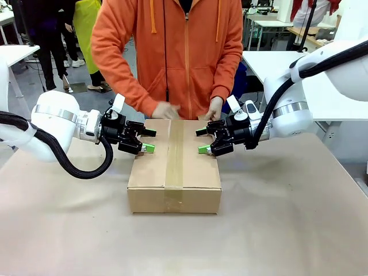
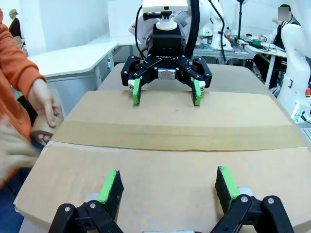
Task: Pack the gift set into the box.
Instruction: Press and hold the closed box until the human finishes sealing it.
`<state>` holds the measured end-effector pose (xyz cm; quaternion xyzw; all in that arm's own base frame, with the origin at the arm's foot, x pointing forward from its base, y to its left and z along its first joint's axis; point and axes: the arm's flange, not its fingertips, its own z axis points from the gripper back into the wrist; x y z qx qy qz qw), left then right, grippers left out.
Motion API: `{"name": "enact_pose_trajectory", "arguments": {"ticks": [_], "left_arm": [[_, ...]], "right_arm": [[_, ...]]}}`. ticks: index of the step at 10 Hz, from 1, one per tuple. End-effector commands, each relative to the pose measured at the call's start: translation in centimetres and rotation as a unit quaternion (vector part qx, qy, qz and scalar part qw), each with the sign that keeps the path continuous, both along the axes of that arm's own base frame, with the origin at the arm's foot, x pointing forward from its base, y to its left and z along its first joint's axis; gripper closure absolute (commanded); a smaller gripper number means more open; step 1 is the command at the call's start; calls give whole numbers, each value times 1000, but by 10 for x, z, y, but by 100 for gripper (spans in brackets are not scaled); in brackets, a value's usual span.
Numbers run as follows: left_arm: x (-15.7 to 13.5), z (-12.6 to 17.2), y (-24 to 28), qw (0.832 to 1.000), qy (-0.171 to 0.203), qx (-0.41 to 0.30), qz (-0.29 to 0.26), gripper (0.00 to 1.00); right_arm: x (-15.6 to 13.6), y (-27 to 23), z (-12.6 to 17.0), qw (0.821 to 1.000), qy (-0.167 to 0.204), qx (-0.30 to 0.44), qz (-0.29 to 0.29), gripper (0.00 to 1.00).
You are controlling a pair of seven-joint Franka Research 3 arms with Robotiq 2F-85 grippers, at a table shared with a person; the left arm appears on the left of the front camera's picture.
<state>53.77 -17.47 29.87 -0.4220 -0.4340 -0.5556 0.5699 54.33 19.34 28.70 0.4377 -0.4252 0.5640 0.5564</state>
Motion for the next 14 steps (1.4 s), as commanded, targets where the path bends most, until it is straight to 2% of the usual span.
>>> {"name": "enact_pose_trajectory", "arguments": {"ticks": [1, 3, 4, 5, 7, 8, 9, 11, 12, 13, 14], "left_arm": [[-2, -1, 0, 1000, 1, 2, -3, 0], [-2, -1, 0, 1000, 1, 2, -3, 0], [0, 0, 0, 1000, 0, 0, 0, 0], [-25, 26, 32, 997, -4, -73, -28, 0], [-70, 53, 111, 985, -56, -160, -8, 0], [-90, 49, 151, 976, -82, -203, 15, 0], [-109, 39, 195, 956, -113, -264, 57, 0], [-142, 25, 257, 920, -126, -336, 159, 0], [-119, 53, 211, 957, -98, -261, 79, 0], [-119, 53, 211, 957, -98, -261, 79, 0], [-119, 53, 211, 957, -98, -261, 79, 0]], "right_arm": [[0, -1, -1, 1000, -3, 0, -1, 0], [0, 0, 0, 1000, 0, 0, 0, 0], [-9, -5, 19, 999, 1, 37, 36, 0], [-23, -33, 45, 993, -8, 109, 53, 0], [-52, -119, 74, 973, -45, 225, 33, 0], [-64, -165, 72, 966, -64, 250, -18, 0], [-77, -210, 63, 955, -72, 278, -76, 0], [-96, -253, 38, 930, -63, 310, -186, 0], [-88, -250, 28, 928, -53, 283, -235, 0], [-99, -268, 52, 946, -47, 287, -141, 0], [-99, -268, 52, 946, -47, 287, -141, 0]]}}
